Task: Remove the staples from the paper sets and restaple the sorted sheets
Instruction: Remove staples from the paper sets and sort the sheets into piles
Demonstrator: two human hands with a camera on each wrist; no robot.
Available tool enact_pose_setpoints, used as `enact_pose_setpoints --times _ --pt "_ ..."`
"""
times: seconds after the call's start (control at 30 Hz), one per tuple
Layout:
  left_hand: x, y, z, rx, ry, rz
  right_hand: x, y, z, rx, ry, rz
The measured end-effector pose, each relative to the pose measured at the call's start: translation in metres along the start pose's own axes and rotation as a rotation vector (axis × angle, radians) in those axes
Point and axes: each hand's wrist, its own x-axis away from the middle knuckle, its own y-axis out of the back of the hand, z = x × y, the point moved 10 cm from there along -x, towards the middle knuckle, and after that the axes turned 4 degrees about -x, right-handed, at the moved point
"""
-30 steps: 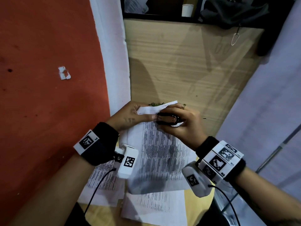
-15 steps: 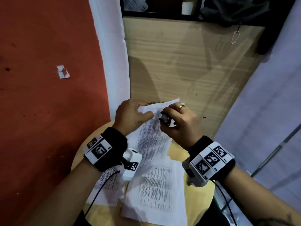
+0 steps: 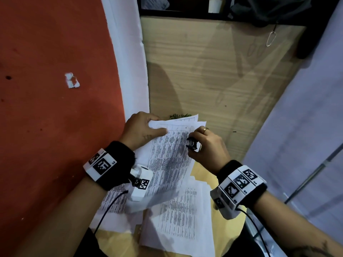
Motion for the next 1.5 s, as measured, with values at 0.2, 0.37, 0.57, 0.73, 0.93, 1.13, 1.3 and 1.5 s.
enact_pose_setpoints --times 0.2,0.37,0.57,0.73,0.93,1.13,1.3,1.5 --pt "0.002 -0.01 -0.002 -0.001 -0.045 0.095 -0.009 0.003 -0.005 -0.117 -0.032 0.069" --pt "0.0 -0.012 -0.005 -0.027 -0.066 0.109 -0.022 -0.009 -0.003 -0.208 0.013 0.301" --pt "0.001 -0.003 -0.015 -0.231 -0.127 0.069 -0.028 0.004 0.005 -0.23 0.008 0.297" --pt "0.006 -0.008 -0.057 -0.629 -0.228 -0.043 -0.028 0.01 0.012 -0.254 -0.022 0.272" --pt "0.003 -0.024 -0.035 -0.256 -0.132 0.147 -0.022 0.024 0.009 -0.343 0.006 0.132" --pt "0.006 -0.027 -0.038 0.045 -0.073 0.234 -0.007 0.038 0.037 -0.123 0.309 -0.077" --pt "0.012 -0.03 -0.044 0.2 -0.045 0.313 -0.006 0.043 0.055 -0.042 0.444 -0.109" --pt "0.013 -0.034 -0.044 0.187 -0.037 0.316 -0.004 0.041 0.066 0.048 0.515 -0.062"
